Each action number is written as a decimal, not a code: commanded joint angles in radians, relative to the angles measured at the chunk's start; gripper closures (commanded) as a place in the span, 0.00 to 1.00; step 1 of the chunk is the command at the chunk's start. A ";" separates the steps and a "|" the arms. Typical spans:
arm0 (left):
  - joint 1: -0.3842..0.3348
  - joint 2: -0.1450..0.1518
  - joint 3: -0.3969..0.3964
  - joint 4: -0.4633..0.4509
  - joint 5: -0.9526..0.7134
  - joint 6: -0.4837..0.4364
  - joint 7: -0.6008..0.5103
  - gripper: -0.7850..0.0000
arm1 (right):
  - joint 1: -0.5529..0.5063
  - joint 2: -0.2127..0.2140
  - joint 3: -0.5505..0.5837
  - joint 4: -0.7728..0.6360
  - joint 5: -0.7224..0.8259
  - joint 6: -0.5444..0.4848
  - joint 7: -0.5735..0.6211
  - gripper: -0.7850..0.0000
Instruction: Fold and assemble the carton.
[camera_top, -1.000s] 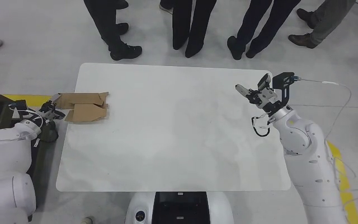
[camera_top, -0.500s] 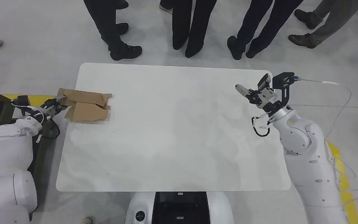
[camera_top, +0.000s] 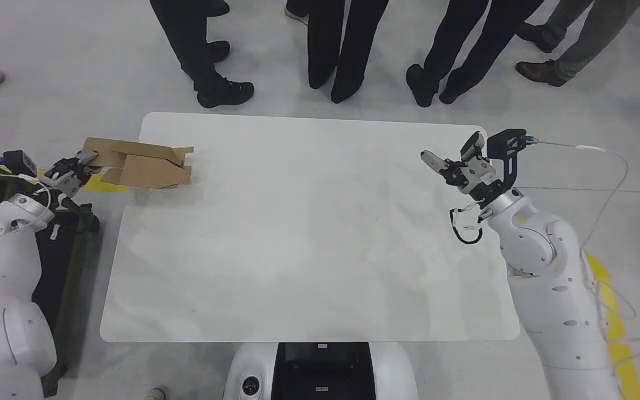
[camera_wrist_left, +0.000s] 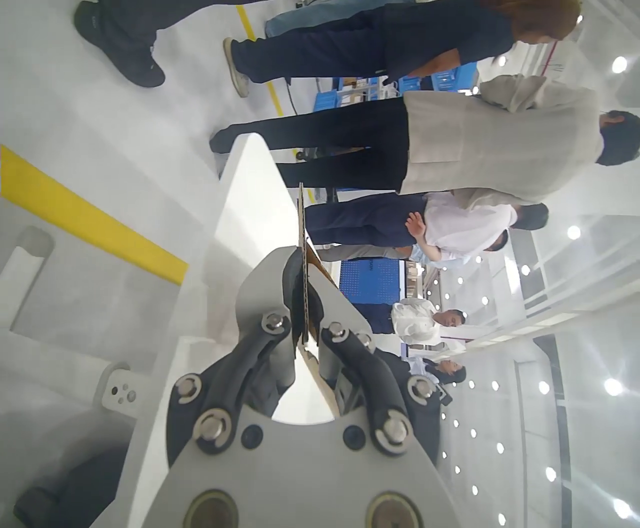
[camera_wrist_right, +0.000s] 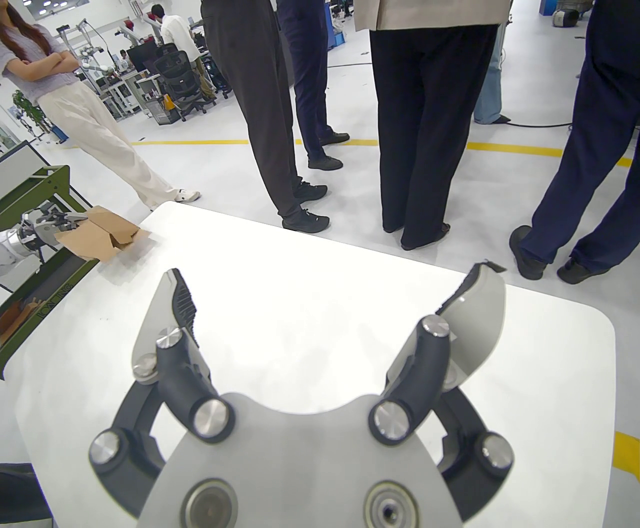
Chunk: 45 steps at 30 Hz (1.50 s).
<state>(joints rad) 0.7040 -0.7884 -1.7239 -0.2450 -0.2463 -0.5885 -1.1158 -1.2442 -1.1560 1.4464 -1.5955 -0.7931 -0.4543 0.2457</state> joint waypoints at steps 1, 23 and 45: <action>-0.005 0.004 -0.010 -0.010 -0.026 -0.005 -0.033 1.00 | 0.000 0.000 0.000 0.000 0.000 0.000 0.000 0.00; 0.149 -0.033 0.057 -0.477 -0.338 0.136 -0.252 1.00 | 0.000 0.000 0.000 0.000 0.000 0.000 0.000 0.00; 0.269 -0.085 0.225 -0.825 -0.446 0.172 -0.171 1.00 | 0.000 0.000 0.000 0.000 0.000 0.000 0.000 0.00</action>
<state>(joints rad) 0.9714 -0.8727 -1.5008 -1.0666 -0.6908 -0.4173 -1.2872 -1.2442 -1.1560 1.4464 -1.5955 -0.7931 -0.4543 0.2457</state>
